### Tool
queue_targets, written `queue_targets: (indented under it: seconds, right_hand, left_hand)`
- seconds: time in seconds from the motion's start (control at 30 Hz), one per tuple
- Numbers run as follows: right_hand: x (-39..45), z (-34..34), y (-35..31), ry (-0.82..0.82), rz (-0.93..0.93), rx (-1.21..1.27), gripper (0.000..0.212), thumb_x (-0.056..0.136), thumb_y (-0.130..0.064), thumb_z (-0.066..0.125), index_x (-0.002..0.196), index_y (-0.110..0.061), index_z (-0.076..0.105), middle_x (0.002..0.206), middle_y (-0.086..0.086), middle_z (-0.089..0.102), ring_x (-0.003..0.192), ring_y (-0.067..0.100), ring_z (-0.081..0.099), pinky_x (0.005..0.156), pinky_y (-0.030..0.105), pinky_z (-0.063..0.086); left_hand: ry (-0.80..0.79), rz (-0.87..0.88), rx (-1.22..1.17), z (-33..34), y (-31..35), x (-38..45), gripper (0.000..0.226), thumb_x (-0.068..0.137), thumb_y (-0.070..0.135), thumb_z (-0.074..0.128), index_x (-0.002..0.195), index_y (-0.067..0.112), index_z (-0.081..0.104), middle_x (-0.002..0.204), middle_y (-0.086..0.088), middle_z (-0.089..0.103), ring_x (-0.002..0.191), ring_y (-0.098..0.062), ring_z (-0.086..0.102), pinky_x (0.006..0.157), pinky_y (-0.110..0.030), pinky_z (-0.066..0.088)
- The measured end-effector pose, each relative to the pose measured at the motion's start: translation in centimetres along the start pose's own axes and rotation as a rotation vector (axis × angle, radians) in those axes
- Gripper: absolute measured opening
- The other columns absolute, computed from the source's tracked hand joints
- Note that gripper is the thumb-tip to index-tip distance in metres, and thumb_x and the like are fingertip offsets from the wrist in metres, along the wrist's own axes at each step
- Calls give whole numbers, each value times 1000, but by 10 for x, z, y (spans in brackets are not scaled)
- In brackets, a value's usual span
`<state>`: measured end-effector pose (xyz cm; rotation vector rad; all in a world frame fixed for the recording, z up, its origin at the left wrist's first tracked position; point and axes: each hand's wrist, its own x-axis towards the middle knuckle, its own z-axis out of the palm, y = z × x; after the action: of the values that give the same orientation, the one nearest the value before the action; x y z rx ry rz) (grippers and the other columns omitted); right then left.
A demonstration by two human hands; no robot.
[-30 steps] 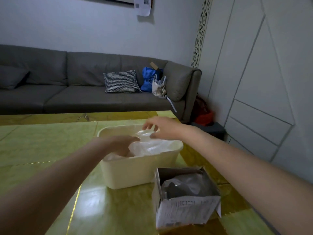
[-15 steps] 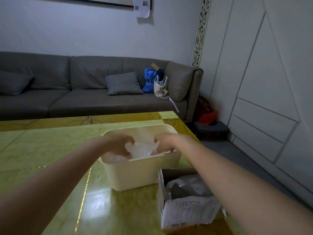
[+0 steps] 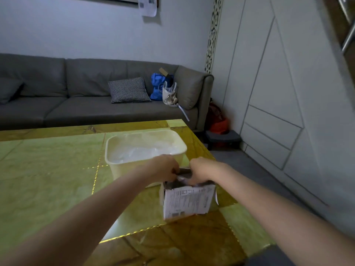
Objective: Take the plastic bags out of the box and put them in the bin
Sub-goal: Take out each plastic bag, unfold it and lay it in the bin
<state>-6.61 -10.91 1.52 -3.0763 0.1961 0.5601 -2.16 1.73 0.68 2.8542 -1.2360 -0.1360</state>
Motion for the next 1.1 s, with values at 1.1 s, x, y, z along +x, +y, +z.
queue_targets:
  seconds: [1.1]
  right_hand:
    - [-9,-11,7,30,-91,746,30,80,-28,74,102,-9,68,93,2,63,87,15,55,64,23,42]
  left_hand:
    - [126,-85,-639,9,-1,-19,38,80,16,69,109,24,46,94,6,54,89,-14,56,73,-20,49]
